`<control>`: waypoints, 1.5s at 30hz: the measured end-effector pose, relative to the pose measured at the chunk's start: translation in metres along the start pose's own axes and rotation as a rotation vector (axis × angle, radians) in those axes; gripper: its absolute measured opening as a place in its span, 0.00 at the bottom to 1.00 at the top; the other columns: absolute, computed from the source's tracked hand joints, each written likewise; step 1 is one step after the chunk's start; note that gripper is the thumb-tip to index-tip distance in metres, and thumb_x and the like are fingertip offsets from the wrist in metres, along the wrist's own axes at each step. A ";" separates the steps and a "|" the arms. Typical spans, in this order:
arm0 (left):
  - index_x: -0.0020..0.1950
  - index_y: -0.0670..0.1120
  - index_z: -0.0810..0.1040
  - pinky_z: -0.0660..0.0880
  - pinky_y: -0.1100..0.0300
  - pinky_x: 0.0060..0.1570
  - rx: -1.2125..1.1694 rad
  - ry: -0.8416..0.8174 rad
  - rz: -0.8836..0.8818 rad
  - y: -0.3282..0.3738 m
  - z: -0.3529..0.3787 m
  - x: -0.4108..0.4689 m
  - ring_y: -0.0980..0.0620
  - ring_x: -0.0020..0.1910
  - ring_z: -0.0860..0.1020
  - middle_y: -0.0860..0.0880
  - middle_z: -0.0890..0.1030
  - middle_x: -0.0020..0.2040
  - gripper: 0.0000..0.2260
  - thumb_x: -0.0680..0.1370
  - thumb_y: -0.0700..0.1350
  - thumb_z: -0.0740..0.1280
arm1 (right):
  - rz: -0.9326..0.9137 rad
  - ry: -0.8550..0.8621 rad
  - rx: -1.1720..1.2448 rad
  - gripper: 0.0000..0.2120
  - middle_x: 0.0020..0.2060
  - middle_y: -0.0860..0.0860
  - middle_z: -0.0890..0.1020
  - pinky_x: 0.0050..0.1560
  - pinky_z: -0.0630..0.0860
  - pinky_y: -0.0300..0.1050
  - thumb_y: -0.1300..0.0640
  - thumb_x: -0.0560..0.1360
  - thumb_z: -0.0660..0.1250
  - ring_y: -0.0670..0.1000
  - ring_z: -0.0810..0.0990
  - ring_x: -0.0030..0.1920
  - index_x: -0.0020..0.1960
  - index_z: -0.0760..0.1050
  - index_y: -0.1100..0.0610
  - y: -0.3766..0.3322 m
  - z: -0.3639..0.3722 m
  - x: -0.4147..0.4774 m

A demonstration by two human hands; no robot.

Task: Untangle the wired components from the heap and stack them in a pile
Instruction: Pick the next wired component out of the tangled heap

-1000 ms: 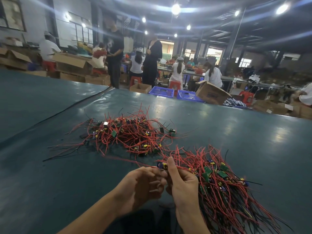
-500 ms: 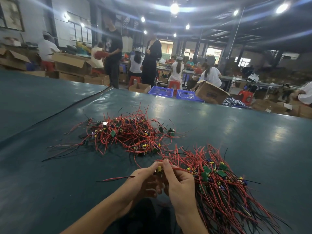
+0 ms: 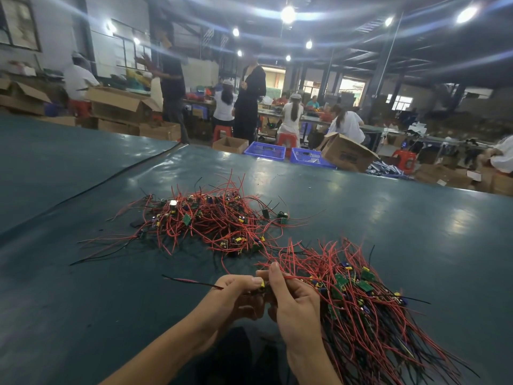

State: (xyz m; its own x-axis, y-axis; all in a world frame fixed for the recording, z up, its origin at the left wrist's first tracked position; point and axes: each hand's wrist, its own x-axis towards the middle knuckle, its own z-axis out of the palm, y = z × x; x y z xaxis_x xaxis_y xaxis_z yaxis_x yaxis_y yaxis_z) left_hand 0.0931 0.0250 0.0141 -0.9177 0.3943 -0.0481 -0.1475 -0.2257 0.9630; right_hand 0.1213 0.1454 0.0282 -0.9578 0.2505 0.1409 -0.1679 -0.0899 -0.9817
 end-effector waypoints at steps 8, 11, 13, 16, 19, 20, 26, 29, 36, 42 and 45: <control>0.53 0.43 0.84 0.75 0.62 0.37 0.009 -0.061 0.030 0.002 0.003 -0.003 0.53 0.34 0.78 0.46 0.80 0.36 0.21 0.72 0.58 0.68 | -0.006 -0.015 0.016 0.14 0.35 0.56 0.86 0.48 0.82 0.50 0.48 0.71 0.66 0.55 0.85 0.41 0.37 0.86 0.55 -0.001 -0.005 0.004; 0.53 0.46 0.85 0.75 0.62 0.37 0.031 -0.072 0.045 0.003 0.004 -0.003 0.53 0.34 0.77 0.48 0.80 0.36 0.18 0.74 0.58 0.68 | -0.017 -0.032 0.007 0.14 0.34 0.57 0.85 0.47 0.82 0.49 0.48 0.70 0.67 0.54 0.84 0.39 0.36 0.86 0.55 0.000 -0.004 0.003; 0.49 0.40 0.84 0.75 0.62 0.37 0.036 -0.072 0.041 0.003 0.003 -0.003 0.53 0.34 0.78 0.48 0.81 0.36 0.18 0.75 0.56 0.69 | -0.009 -0.039 0.016 0.14 0.35 0.57 0.86 0.48 0.83 0.49 0.48 0.70 0.67 0.54 0.85 0.40 0.36 0.86 0.54 0.001 -0.004 0.002; 0.46 0.37 0.82 0.75 0.61 0.38 0.030 -0.062 0.038 0.002 0.002 -0.002 0.52 0.33 0.76 0.47 0.78 0.35 0.17 0.73 0.52 0.68 | -0.008 -0.022 0.000 0.14 0.35 0.55 0.86 0.52 0.81 0.57 0.47 0.71 0.67 0.55 0.86 0.41 0.37 0.86 0.53 0.002 -0.004 0.003; 0.36 0.45 0.82 0.75 0.61 0.37 0.014 -0.069 0.029 0.003 0.003 -0.003 0.52 0.32 0.76 0.47 0.77 0.31 0.10 0.71 0.50 0.67 | -0.003 0.022 -0.009 0.14 0.35 0.54 0.86 0.56 0.79 0.60 0.45 0.70 0.67 0.55 0.85 0.43 0.36 0.86 0.52 0.004 -0.004 0.004; 0.35 0.45 0.82 0.75 0.61 0.37 0.002 -0.068 0.022 0.003 0.003 -0.003 0.52 0.32 0.76 0.46 0.77 0.31 0.10 0.71 0.50 0.67 | 0.000 0.029 -0.011 0.14 0.36 0.53 0.86 0.56 0.79 0.59 0.44 0.69 0.67 0.54 0.85 0.44 0.35 0.86 0.52 0.004 -0.004 0.004; 0.34 0.45 0.80 0.74 0.62 0.37 0.031 -0.087 0.042 0.004 0.004 -0.004 0.53 0.32 0.75 0.48 0.76 0.30 0.10 0.71 0.49 0.67 | -0.004 0.006 0.000 0.13 0.35 0.51 0.86 0.50 0.80 0.48 0.45 0.69 0.67 0.46 0.84 0.39 0.34 0.86 0.50 0.003 -0.003 0.003; 0.34 0.45 0.80 0.74 0.61 0.37 0.035 -0.086 0.045 0.003 0.004 -0.004 0.52 0.32 0.75 0.48 0.76 0.30 0.10 0.71 0.49 0.67 | 0.002 0.004 0.010 0.13 0.34 0.50 0.86 0.45 0.78 0.43 0.45 0.68 0.67 0.44 0.83 0.37 0.35 0.86 0.51 0.004 -0.004 0.003; 0.37 0.44 0.80 0.75 0.60 0.39 0.059 -0.076 0.042 0.002 0.002 -0.003 0.53 0.33 0.76 0.47 0.77 0.32 0.11 0.72 0.51 0.67 | 0.024 0.010 -0.001 0.14 0.36 0.52 0.86 0.56 0.80 0.54 0.44 0.69 0.67 0.50 0.85 0.43 0.36 0.86 0.51 0.006 -0.005 0.005; 0.37 0.45 0.80 0.75 0.60 0.39 0.066 -0.062 0.014 0.001 0.004 -0.003 0.52 0.33 0.76 0.48 0.78 0.32 0.11 0.71 0.52 0.69 | 0.032 0.038 -0.009 0.14 0.36 0.51 0.86 0.55 0.80 0.53 0.43 0.68 0.67 0.48 0.84 0.42 0.36 0.86 0.50 0.007 -0.005 0.007; 0.37 0.45 0.81 0.75 0.61 0.37 0.066 -0.057 0.005 0.001 0.007 -0.004 0.52 0.33 0.76 0.47 0.78 0.33 0.14 0.70 0.56 0.72 | 0.034 0.057 -0.010 0.14 0.35 0.56 0.85 0.53 0.79 0.58 0.43 0.69 0.67 0.53 0.81 0.40 0.36 0.86 0.51 0.008 -0.005 0.007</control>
State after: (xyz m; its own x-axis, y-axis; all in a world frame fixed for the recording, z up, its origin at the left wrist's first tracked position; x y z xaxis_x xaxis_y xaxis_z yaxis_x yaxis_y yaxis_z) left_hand 0.0995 0.0295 0.0170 -0.8958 0.4434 -0.0296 -0.1161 -0.1693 0.9787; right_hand 0.1143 0.1515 0.0209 -0.9480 0.3020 0.1006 -0.1334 -0.0899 -0.9870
